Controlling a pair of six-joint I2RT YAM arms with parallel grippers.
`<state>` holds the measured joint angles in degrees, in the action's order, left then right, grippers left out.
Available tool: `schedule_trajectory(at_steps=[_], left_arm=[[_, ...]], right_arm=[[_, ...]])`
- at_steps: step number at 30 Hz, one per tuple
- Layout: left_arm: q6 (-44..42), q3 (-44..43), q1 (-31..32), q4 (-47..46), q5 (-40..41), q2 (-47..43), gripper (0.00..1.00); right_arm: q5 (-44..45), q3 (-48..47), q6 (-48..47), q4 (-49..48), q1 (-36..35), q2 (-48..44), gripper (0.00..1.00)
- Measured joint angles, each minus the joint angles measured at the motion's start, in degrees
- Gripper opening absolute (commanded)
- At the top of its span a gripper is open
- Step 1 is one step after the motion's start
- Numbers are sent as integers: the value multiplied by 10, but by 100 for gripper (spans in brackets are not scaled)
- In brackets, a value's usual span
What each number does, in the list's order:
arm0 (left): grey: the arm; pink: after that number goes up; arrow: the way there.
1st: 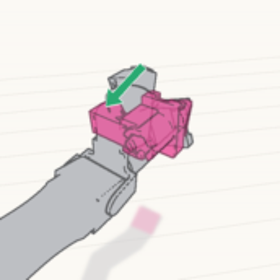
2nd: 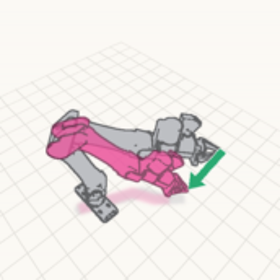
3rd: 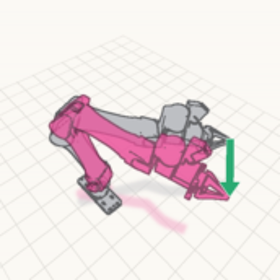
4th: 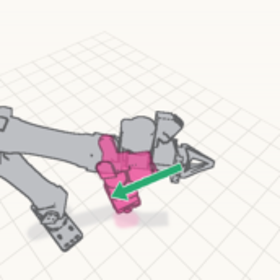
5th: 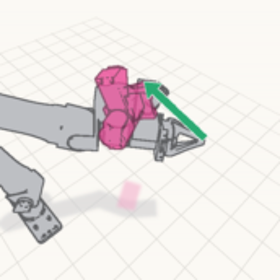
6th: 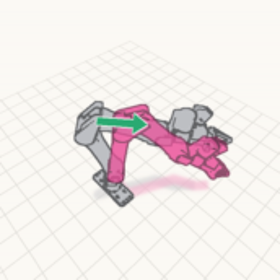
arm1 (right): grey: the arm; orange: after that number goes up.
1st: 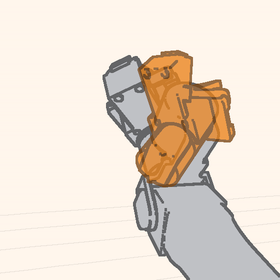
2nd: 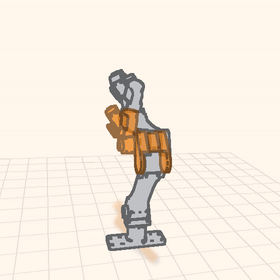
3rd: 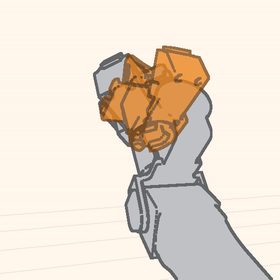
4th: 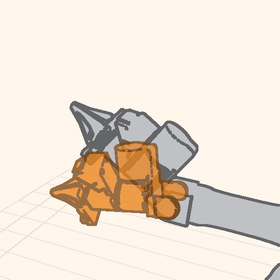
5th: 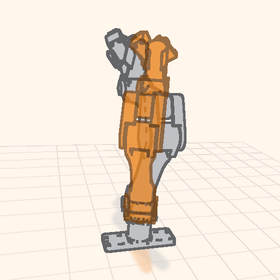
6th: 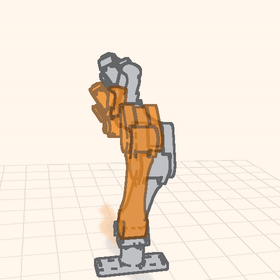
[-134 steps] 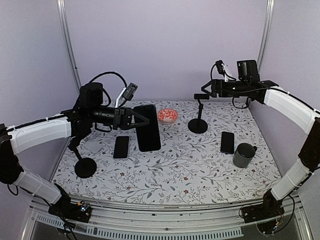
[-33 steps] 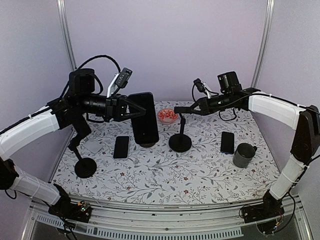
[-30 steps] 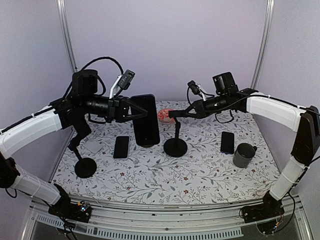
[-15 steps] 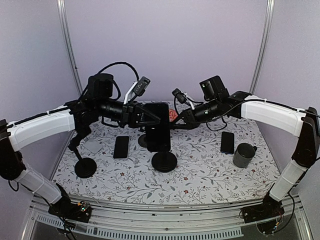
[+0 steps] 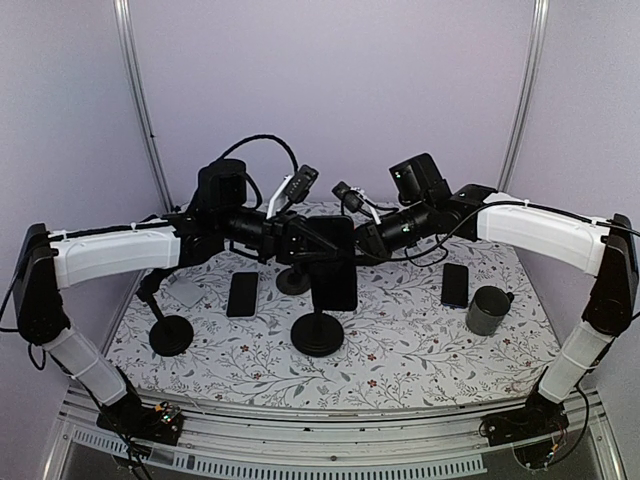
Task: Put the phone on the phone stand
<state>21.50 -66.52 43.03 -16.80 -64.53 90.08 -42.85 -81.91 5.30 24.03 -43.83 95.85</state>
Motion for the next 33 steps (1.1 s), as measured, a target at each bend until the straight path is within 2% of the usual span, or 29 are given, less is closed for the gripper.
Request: schedule_trajectory(at_steps=[12,22,33], left_arm=[[68,51,-15,-160,-37,33,0],[118,69,-38,-240,-58,64,0],[245,105,-54,-410,-54,113,0]], right_arm=[[-18,1,2,4,-2,0,5],[-16,-3,-1,17,-4,7,4],[-17,-7,0,17,-15,22,5]])
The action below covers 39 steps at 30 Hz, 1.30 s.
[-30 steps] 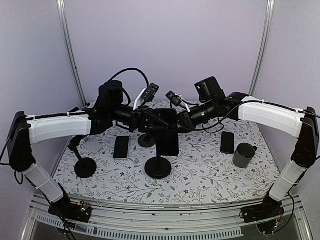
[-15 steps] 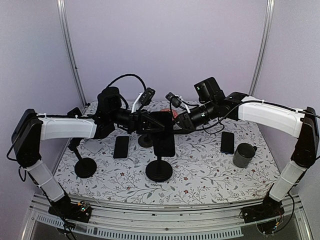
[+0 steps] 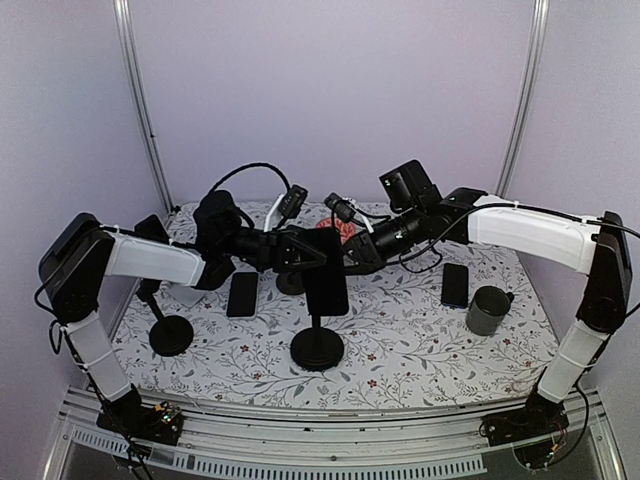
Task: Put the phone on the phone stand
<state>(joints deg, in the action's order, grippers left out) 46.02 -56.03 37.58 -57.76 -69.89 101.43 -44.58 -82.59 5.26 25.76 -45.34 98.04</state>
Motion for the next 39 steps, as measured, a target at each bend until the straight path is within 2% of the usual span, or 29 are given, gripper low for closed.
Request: schedule_trajectory(at_steps=[5,10,18,29,34,39], left_arm=[[7,17,-7,-21,5,-2,0],[-28,42,-15,10,21,-16,0],[-146,46,-20,188,54,-78,0],[-294,8,-13,442,117,-132,0],[-325,-10,-9,514,154,-137,0],[-323,-17,3,541,189,-146,0]], right_arm=[[9,-1,0,1,0,2,5],[30,-1,2,5,0,6,2],[54,12,17,-21,-2,3,2],[96,101,45,-90,1,-55,0],[115,119,50,-100,1,-70,0],[115,155,57,-141,3,-91,0]])
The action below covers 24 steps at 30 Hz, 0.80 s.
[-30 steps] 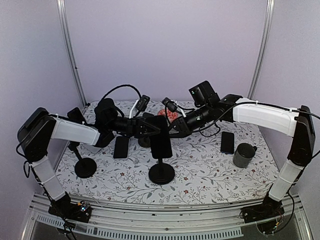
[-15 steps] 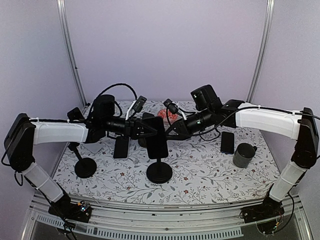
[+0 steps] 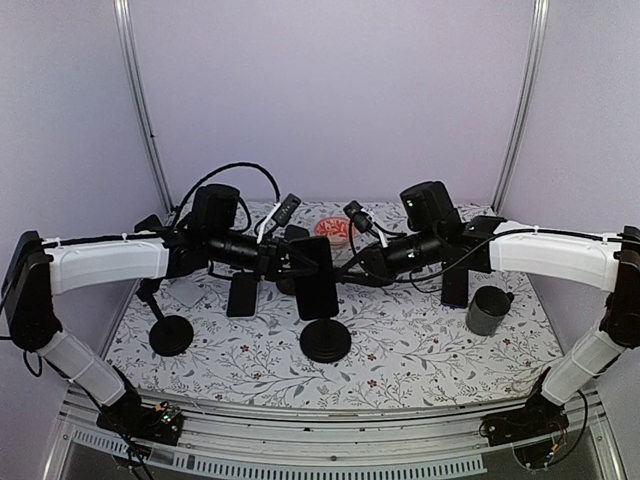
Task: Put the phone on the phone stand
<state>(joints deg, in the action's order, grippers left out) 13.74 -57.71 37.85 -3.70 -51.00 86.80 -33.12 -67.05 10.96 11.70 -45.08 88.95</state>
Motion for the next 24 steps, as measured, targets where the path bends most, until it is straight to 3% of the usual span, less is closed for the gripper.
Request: schedule_trajectory(at_steps=[6,15,21,24], left_arm=[[37,-7,10,17,44,-5,0],[42,-34,26,45,44,11,0],[27,-50,28,66,22,23,0],[16,-54,28,72,12,29,0]], right_arm=[[-9,28,7,-28,5,-20,2],[-33,54,16,-49,11,-32,10],[-40,54,16,-42,-2,-32,28],[-55,54,18,-43,-9,-32,31]])
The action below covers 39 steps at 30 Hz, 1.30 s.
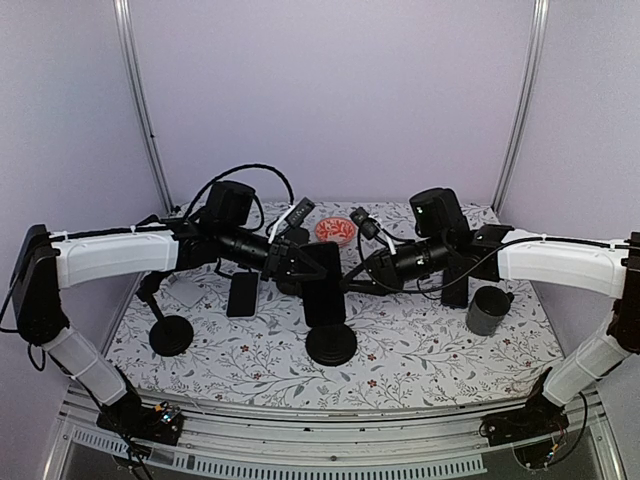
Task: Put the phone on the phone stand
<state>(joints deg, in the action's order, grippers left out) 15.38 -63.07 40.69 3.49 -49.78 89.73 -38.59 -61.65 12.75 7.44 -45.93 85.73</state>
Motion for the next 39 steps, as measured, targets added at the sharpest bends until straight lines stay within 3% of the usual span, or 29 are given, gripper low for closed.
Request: schedule_trajectory(at_steps=[5,14,22,28,33,39], left_arm=[[-29,-27,3,34,-21,17,0],[-73,-52,5,79,-37,27,0],[-129,-57,6,103,-54,28,0],[-179,-77,7,143,-63,36,0],[-203,-83,8,160,-66,37,0],[-216,-86,9,170,-68,37,2]], right_arm=[[-10,-5,-1,12,-3,-1,31],[-23,-18,-2,23,-10,-1,58],[-31,-32,-1,16,-13,-1,59],[-47,-57,-3,15,-12,2,54],[-59,-73,-7,18,-12,21,43],[-68,-84,-13,20,-11,36,11]])
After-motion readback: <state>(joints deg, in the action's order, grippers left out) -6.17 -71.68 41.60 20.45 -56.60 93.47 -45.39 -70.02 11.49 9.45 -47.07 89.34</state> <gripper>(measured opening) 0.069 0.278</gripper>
